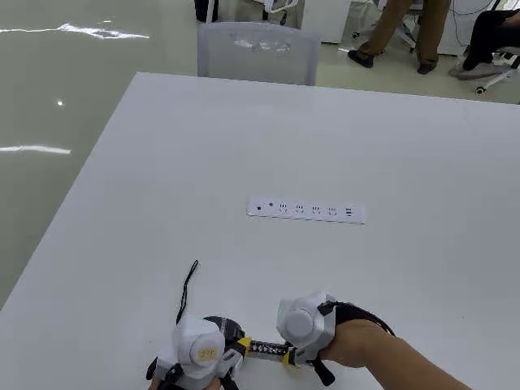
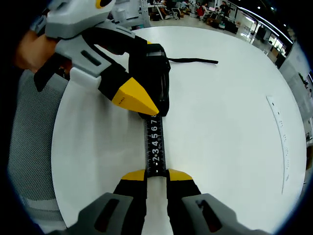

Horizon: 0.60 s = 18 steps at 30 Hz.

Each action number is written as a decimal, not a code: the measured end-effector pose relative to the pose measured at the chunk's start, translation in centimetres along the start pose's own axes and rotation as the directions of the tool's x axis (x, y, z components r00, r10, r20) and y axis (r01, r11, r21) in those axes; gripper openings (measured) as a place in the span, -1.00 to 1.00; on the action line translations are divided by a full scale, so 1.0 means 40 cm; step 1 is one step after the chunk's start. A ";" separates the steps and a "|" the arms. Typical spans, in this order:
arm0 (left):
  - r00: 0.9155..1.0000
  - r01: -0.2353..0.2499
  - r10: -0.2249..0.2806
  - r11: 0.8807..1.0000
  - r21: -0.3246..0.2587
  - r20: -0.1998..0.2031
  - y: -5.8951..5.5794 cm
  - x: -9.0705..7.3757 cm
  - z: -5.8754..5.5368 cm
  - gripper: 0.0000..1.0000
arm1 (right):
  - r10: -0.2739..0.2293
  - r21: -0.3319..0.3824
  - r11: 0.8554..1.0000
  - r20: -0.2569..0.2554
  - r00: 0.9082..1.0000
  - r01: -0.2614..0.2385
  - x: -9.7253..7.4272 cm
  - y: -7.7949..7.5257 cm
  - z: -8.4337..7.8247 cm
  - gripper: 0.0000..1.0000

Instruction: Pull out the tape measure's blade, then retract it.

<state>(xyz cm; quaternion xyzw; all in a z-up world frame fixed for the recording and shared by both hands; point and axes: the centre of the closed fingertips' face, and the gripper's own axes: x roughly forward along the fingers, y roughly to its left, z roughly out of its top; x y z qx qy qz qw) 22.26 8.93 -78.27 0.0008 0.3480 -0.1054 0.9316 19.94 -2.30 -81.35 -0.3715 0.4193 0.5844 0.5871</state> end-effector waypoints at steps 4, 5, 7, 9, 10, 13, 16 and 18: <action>1.000 0.000 0.000 1.000 -0.001 0.000 -0.001 -0.002 0.000 0.19 | 0.006 -0.008 1.000 0.013 1.000 -0.006 -0.005 0.013 0.020 -0.72; 1.000 0.001 -0.001 1.000 -0.001 0.000 -0.001 -0.003 0.001 0.19 | 0.004 -0.009 1.000 0.017 1.000 -0.004 0.000 0.010 0.024 -0.72; 1.000 0.002 -0.002 1.000 0.001 -0.001 -0.003 -0.006 0.002 0.19 | 0.007 -0.009 1.000 0.019 1.000 -0.006 0.007 0.009 0.028 -0.72; 1.000 0.003 -0.003 1.000 0.003 -0.001 -0.002 -0.005 0.001 0.19 | 0.007 -0.015 1.000 0.021 1.000 -0.006 0.013 0.008 0.033 -0.72; 1.000 0.003 -0.003 1.000 0.003 -0.001 -0.002 -0.004 0.001 0.19 | 0.006 -0.017 1.000 0.021 1.000 -0.005 0.015 0.007 0.036 -0.72; 1.000 0.004 -0.004 1.000 0.002 -0.003 -0.001 -0.001 -0.001 0.19 | 0.005 -0.018 1.000 0.028 1.000 -0.004 0.002 0.013 0.048 -0.72; 1.000 0.006 -0.006 1.000 -0.001 -0.003 -0.002 0.001 -0.003 0.19 | 0.005 -0.023 1.000 0.033 0.999 -0.005 -0.004 0.014 0.048 -0.73; 1.000 0.007 -0.007 1.000 -0.004 -0.003 -0.003 0.000 -0.002 0.19 | 0.007 -0.017 1.000 0.048 0.999 -0.006 0.004 0.009 0.047 -0.73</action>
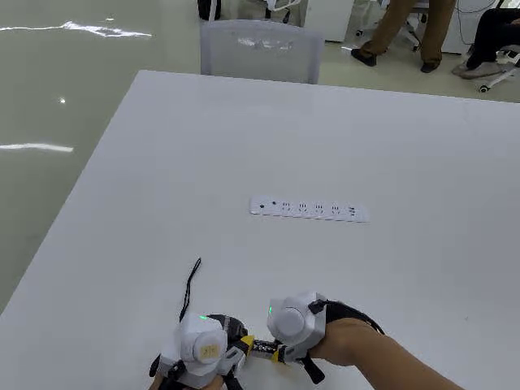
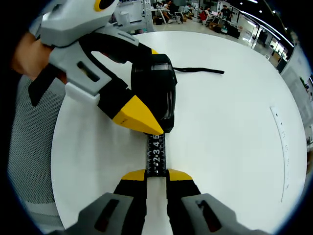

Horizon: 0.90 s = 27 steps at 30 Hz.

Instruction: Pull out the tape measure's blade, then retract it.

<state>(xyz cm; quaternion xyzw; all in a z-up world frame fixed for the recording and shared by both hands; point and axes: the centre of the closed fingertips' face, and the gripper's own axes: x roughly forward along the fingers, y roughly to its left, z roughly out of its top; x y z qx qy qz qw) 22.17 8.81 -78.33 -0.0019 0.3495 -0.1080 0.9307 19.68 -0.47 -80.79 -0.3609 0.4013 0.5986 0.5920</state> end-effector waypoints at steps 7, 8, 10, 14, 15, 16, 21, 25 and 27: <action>1.000 -0.005 0.005 1.000 -0.006 0.001 -0.001 0.000 0.002 0.19 | -0.007 0.007 1.000 0.031 0.999 0.007 0.029 -0.009 0.009 -0.74; 1.000 -0.004 0.004 1.000 -0.007 0.001 0.000 0.001 0.002 0.19 | -0.008 0.002 1.000 0.032 0.999 0.008 0.033 -0.011 0.010 -0.74; 1.000 -0.002 0.002 1.000 -0.012 0.002 0.001 0.003 0.001 0.19 | -0.009 -0.018 1.000 0.042 0.999 0.010 0.011 -0.004 0.028 -0.74; 1.000 -0.007 0.007 1.000 -0.006 0.004 -0.001 -0.004 0.004 0.19 | -0.006 -0.017 1.000 0.048 0.999 0.007 0.020 -0.008 0.024 -0.74; 1.000 -0.008 0.008 1.000 -0.010 0.005 0.000 -0.004 0.004 0.19 | -0.009 -0.014 1.000 0.052 0.999 0.010 0.023 -0.011 0.024 -0.74; 1.000 -0.008 0.008 1.000 -0.008 0.005 0.000 -0.003 0.004 0.19 | -0.009 -0.013 1.000 0.053 0.999 0.010 0.025 -0.012 0.024 -0.74; 1.000 -0.011 0.012 1.000 -0.014 0.005 0.003 -0.003 0.003 0.19 | -0.017 0.005 1.000 0.063 0.998 0.017 0.029 -0.016 0.034 -0.74; 1.000 -0.014 0.014 1.000 -0.016 0.006 0.001 -0.010 0.006 0.19 | -0.018 0.010 1.000 0.065 0.998 0.018 0.022 -0.012 0.042 -0.74; 1.000 -0.012 0.012 1.000 -0.018 0.004 0.003 -0.007 0.005 0.19 | -0.016 0.012 1.000 0.066 0.998 0.016 0.033 -0.018 0.041 -0.74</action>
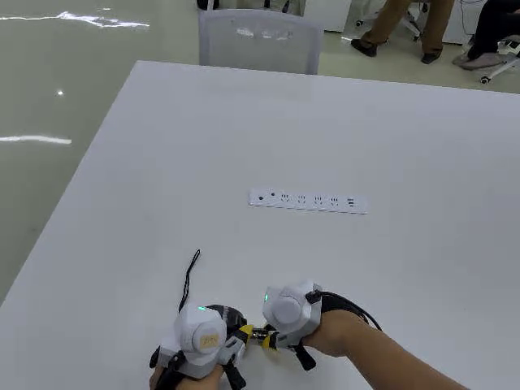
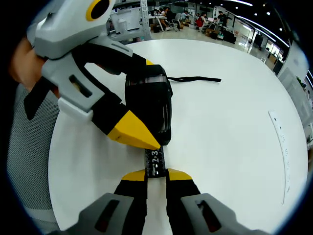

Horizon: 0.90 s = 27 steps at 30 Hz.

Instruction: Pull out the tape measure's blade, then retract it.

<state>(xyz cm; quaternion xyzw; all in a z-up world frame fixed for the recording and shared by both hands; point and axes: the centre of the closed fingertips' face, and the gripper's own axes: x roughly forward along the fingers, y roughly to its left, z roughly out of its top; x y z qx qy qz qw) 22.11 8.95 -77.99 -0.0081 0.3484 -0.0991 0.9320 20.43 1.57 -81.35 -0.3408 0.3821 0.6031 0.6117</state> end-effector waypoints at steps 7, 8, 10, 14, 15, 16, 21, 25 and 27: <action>1.000 -0.001 0.001 1.000 -0.006 0.003 -0.001 -0.001 0.004 0.19 | 0.002 0.001 1.000 0.001 1.000 -0.002 -0.014 0.008 0.020 -0.74; 1.000 0.000 0.000 1.000 -0.006 0.003 -0.001 -0.001 0.004 0.19 | 0.000 0.000 1.000 0.003 1.000 0.000 -0.007 0.005 0.017 -0.74; 1.000 0.001 -0.001 1.000 -0.006 0.003 0.001 0.002 0.002 0.19 | 0.002 -0.005 1.000 0.005 1.000 -0.002 0.003 0.002 0.016 -0.74; 1.000 0.003 -0.003 1.000 -0.011 0.002 0.007 0.010 -0.002 0.19 | 0.009 -0.018 1.000 0.008 1.000 -0.009 0.003 0.003 0.023 -0.74; 1.000 0.003 -0.003 1.000 -0.013 0.002 0.006 0.009 -0.001 0.19 | 0.010 -0.019 1.000 0.009 1.000 -0.010 0.003 0.004 0.024 -0.74; 1.000 0.003 -0.003 1.000 -0.014 0.002 0.006 0.008 0.000 0.19 | 0.010 -0.018 1.000 0.010 1.000 -0.009 0.002 0.004 0.025 -0.74; 1.000 0.004 -0.004 1.000 -0.019 0.005 0.004 0.004 0.002 0.19 | 0.009 -0.006 1.000 0.019 1.000 -0.009 -0.005 0.007 0.036 -0.74; 1.000 0.007 -0.007 1.000 -0.023 0.003 0.005 0.006 -0.001 0.19 | 0.013 -0.009 1.000 0.022 1.000 -0.013 0.013 0.000 0.034 -0.74; 1.000 0.009 -0.009 1.000 -0.024 0.004 0.005 0.005 0.000 0.19 | 0.016 -0.001 1.000 0.034 0.999 -0.016 0.008 0.001 0.038 -0.74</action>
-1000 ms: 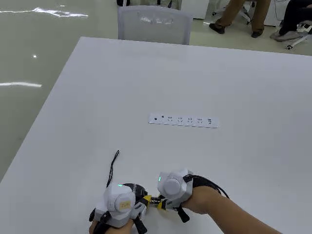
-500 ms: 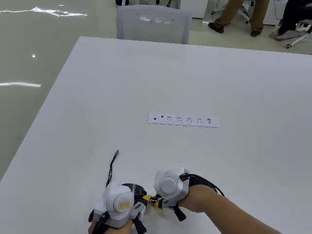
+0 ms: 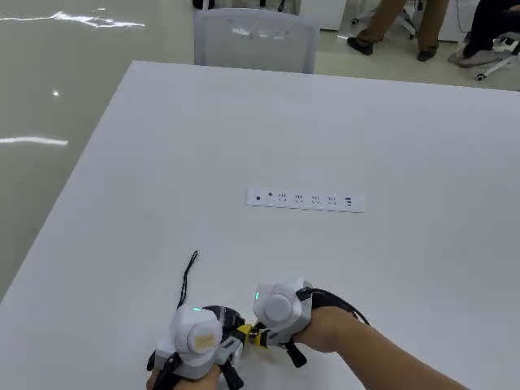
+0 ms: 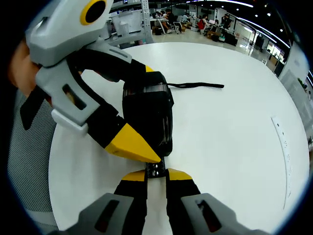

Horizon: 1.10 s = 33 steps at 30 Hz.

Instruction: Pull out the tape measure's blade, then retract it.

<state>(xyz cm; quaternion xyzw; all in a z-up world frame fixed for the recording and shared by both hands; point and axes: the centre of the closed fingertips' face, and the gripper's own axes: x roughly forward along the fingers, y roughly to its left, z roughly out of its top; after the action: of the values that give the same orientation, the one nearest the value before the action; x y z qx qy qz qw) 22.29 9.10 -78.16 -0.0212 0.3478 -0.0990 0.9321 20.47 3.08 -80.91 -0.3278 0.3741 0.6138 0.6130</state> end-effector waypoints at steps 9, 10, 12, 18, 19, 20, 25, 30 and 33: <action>1.000 0.003 -0.003 1.000 0.003 0.000 -0.003 0.005 -0.002 0.19 | 0.004 0.000 1.000 0.010 1.000 -0.004 -0.007 0.004 0.008 -0.73; 1.000 0.003 -0.003 1.000 0.003 -0.001 -0.004 0.004 -0.001 0.19 | 0.009 -0.002 1.000 0.012 1.000 -0.009 0.004 0.000 0.003 -0.73; 1.000 0.006 -0.006 1.000 0.002 -0.002 -0.006 0.000 0.001 0.19 | 0.014 -0.006 1.000 0.015 1.000 -0.014 0.009 0.000 0.003 -0.73; 1.000 0.008 -0.008 1.000 -0.003 -0.001 -0.009 -0.006 0.003 0.19 | 0.016 -0.014 1.000 0.020 1.000 -0.016 0.023 -0.005 0.004 -0.73; 1.000 0.008 -0.008 1.000 -0.002 -0.002 -0.010 -0.007 0.002 0.19 | 0.017 -0.015 1.000 0.018 1.000 -0.017 0.012 0.001 0.011 -0.73; 1.000 0.009 -0.009 1.000 -0.003 -0.003 -0.010 -0.008 0.002 0.19 | 0.019 -0.017 1.000 0.016 1.000 -0.018 0.002 0.006 0.016 -0.73; 1.000 0.011 -0.011 1.000 -0.005 0.003 -0.008 -0.005 0.001 0.20 | 0.019 -0.014 1.000 0.025 1.000 -0.018 0.012 0.000 0.011 -0.73; 1.000 0.012 -0.012 1.000 -0.004 0.000 -0.009 -0.006 0.003 0.21 | 0.008 -0.036 0.999 0.033 0.999 -0.007 0.015 0.002 0.013 -0.71; 1.000 0.021 -0.021 1.000 0.005 -0.001 -0.011 -0.007 0.003 0.21 | -0.006 0.008 1.000 0.066 0.998 0.005 0.010 0.004 0.020 -0.69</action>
<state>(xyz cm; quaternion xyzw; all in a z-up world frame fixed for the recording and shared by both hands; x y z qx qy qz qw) 22.09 8.73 -77.84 -0.0223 0.3479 -0.1096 0.9308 20.36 3.97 -80.86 -0.3059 0.3554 0.6211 0.6280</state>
